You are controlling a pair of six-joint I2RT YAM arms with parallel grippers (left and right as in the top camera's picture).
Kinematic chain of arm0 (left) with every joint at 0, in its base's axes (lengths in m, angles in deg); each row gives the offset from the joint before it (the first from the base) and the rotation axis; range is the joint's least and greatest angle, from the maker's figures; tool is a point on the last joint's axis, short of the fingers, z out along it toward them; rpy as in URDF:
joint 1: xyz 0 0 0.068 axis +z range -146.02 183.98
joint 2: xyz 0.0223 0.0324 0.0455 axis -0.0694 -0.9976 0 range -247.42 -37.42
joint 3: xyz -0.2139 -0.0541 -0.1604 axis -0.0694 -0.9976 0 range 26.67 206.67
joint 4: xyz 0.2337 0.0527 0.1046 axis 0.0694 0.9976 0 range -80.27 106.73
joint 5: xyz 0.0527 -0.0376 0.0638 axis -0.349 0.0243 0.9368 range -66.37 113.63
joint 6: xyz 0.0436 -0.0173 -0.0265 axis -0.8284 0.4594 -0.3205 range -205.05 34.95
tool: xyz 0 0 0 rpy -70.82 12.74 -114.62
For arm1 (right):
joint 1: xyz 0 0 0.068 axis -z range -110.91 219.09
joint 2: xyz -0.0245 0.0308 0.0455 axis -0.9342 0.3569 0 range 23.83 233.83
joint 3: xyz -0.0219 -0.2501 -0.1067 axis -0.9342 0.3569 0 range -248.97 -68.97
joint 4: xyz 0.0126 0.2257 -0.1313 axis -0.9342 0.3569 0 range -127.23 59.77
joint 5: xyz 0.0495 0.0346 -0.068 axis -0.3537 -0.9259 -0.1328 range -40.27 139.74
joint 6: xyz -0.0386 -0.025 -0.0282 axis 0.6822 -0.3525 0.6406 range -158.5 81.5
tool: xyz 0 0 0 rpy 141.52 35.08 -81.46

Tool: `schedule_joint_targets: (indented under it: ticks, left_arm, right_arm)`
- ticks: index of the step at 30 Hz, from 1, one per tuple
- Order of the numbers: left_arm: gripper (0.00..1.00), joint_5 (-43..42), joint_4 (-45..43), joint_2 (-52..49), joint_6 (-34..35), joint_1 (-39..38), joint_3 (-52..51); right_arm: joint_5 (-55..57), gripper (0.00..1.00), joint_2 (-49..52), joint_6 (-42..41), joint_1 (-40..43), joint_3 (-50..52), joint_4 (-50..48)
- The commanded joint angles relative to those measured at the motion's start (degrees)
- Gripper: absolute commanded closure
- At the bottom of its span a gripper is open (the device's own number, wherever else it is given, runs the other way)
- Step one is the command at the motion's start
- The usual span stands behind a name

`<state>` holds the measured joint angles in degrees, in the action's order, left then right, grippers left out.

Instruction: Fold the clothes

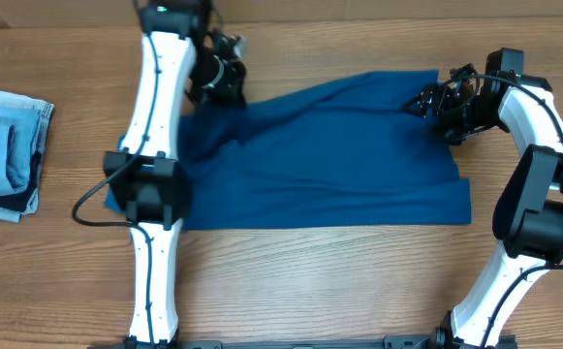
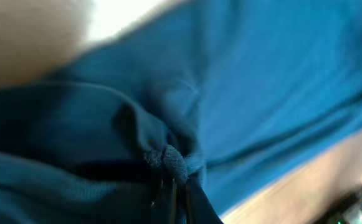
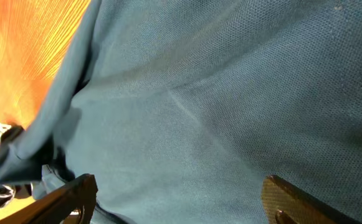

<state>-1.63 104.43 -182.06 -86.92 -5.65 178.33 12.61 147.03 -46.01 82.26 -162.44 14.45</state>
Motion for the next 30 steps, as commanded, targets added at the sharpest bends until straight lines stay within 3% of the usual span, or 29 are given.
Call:
schedule_joint_targets:
  ticks: [1, 4, 6, 9, 14, 15, 16, 17, 19, 22, 26, 30]
  left_arm:
    - [0.96, 1.3, 2.1, 0.7, 4.9, -4.2, 0.2]
    - [0.93, 4.8, 2.1, 0.7, 9.9, -7.3, 0.2]
    - [0.81, 6.3, 2.1, 0.8, 11.4, -8.4, 0.2]
    - [0.72, 7.9, 2.1, 1.0, 13.0, -9.0, 0.2]
    - [0.77, 10.2, 2.1, 2.5, 13.5, -8.9, 0.2]
    - [0.72, 15.2, 2.1, 3.3, 13.5, -8.3, 0.2]
    - [0.55, 19.5, 2.1, 3.7, 13.5, -7.7, 0.2]
    - [0.46, 21.6, 1.7, 3.7, 13.5, -6.9, 0.2]
    - [0.37, 22.3, 0.1, 2.7, 12.1, -3.8, 0.2]
    - [0.36, 19.9, -2.3, 0.0, 11.1, 1.1, -0.7]
    - [0.41, 9.0, -6.1, -4.3, 8.1, 6.9, -0.7]
    - [0.41, 2.6, -8.7, -7.9, 3.2, 7.2, -0.7]
  right_arm:
    - [-0.5, 0.12, -1.2, 0.0, 0.0, -0.8, -0.2]
    - [-0.5, 0.12, -1.2, 0.0, 0.0, -0.8, -0.1]
    - [-0.5, 0.12, -1.2, 0.0, 0.0, -0.8, -0.2]
    - [-0.5, 0.12, -1.2, 0.0, 0.0, -0.8, -0.2]
    - [-0.5, 0.12, -1.2, 0.0, 0.1, -0.8, -0.4]
    - [-0.5, 0.12, -1.2, 0.0, 0.1, -0.8, -0.4]
    - [-0.5, 0.12, -1.2, 0.0, 0.1, -0.8, -0.4]
    - [-0.5, 0.12, -1.2, 0.0, 0.1, -0.8, -0.4]
    - [-0.5, 0.12, -1.2, 0.0, 0.1, -0.8, -0.3]
    - [-0.5, 0.11, -1.2, 0.0, 0.1, -0.8, 0.3]
    - [-0.5, 0.11, -1.2, 0.0, 0.1, -0.8, 0.3]
    - [-0.5, 0.11, -1.2, 0.0, 0.1, -0.8, 0.3]
